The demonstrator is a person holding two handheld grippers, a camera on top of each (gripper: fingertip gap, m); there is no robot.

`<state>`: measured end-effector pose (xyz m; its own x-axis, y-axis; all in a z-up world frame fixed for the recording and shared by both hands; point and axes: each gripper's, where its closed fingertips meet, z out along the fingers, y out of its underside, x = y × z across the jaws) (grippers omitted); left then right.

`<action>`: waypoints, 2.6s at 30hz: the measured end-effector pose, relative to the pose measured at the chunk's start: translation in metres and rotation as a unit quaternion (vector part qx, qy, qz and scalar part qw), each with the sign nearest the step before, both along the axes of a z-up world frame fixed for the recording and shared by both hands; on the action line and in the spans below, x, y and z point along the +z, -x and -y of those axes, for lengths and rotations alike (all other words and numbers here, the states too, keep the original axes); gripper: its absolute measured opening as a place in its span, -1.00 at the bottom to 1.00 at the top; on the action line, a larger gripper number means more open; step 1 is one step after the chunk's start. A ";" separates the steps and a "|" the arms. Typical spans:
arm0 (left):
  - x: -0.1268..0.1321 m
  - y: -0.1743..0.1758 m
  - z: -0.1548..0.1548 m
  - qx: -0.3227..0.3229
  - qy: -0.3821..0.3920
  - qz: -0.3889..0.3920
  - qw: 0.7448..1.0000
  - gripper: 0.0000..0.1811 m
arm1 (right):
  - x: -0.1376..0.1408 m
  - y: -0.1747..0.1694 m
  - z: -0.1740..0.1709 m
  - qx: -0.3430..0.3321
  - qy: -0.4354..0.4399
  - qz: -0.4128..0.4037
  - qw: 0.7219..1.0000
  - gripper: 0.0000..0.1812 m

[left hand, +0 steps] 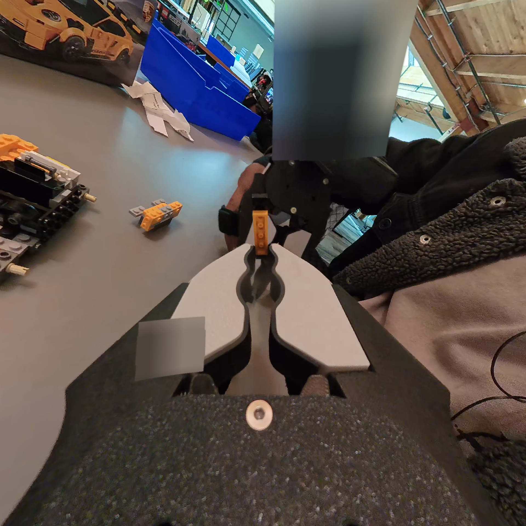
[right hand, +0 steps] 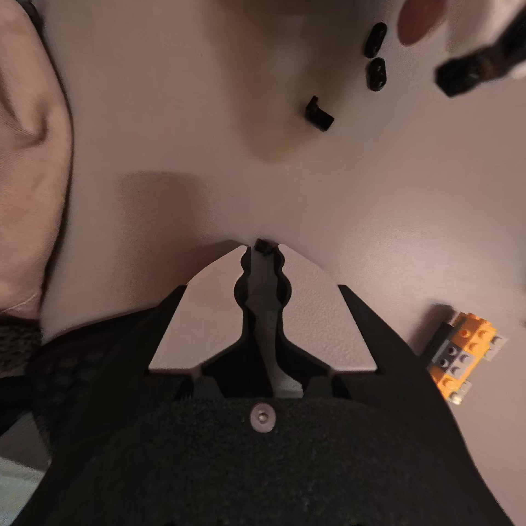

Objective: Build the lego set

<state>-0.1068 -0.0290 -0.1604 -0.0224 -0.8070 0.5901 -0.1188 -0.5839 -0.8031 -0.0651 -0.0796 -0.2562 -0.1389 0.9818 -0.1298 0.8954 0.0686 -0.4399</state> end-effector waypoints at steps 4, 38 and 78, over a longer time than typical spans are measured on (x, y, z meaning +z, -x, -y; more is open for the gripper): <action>0.000 0.000 0.000 -0.001 -0.001 0.000 1.000 -0.91 | -0.001 0.000 0.004 0.011 -0.071 0.000 0.997 -0.86; 0.000 0.001 0.003 -0.015 -0.005 -0.002 1.000 -0.91 | -0.003 -0.004 -0.002 0.362 -0.200 0.065 0.908 -0.91; 0.028 -0.010 0.019 -0.006 -0.045 0.076 0.996 -0.91 | 0.116 0.041 -0.031 -0.247 0.184 -0.435 0.846 -0.92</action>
<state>-0.0973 -0.0477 -0.1322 -0.1160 -0.8554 0.5048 0.0025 -0.5085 -0.8611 -0.1061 -0.0485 -0.1401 0.0758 0.8633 -0.4990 0.1004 -0.5045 -0.8576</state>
